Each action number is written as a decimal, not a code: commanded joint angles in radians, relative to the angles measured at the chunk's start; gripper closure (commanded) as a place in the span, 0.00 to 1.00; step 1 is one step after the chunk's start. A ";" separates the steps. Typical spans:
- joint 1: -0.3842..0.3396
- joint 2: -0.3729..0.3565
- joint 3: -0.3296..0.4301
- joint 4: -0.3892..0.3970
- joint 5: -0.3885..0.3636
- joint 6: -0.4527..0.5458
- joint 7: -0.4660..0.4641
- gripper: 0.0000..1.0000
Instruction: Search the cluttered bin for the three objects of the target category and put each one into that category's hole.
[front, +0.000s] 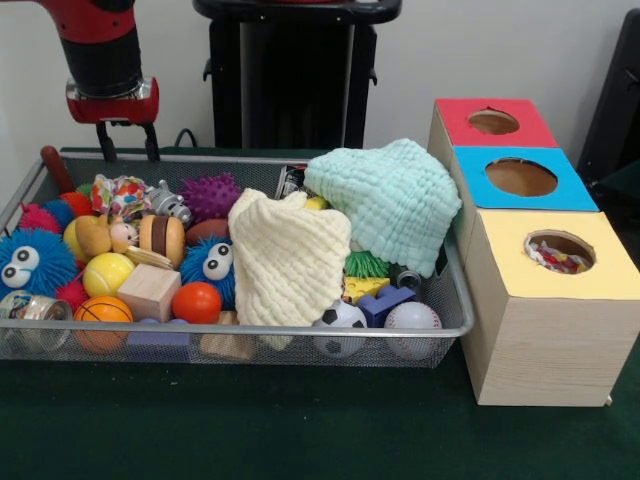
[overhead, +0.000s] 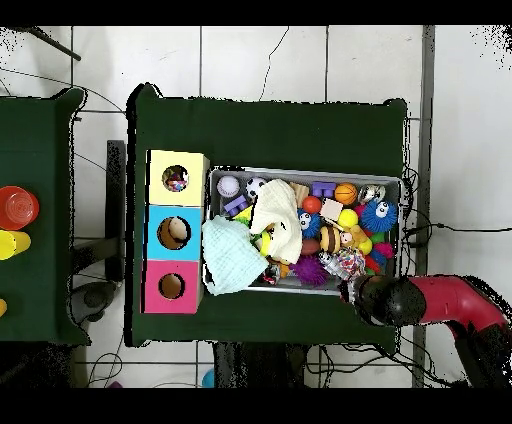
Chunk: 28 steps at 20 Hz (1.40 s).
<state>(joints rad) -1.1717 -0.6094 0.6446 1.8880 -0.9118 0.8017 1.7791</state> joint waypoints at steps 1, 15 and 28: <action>0.025 0.018 -0.065 -0.089 -0.056 0.120 -0.234 0.00; 0.090 0.002 -0.141 -0.074 -0.123 0.046 -0.147 0.00; 0.136 0.072 -0.210 -0.094 -0.260 -0.125 -0.032 0.00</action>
<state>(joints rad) -1.0316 -0.6402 0.5409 1.8704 -0.9760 0.7972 1.7793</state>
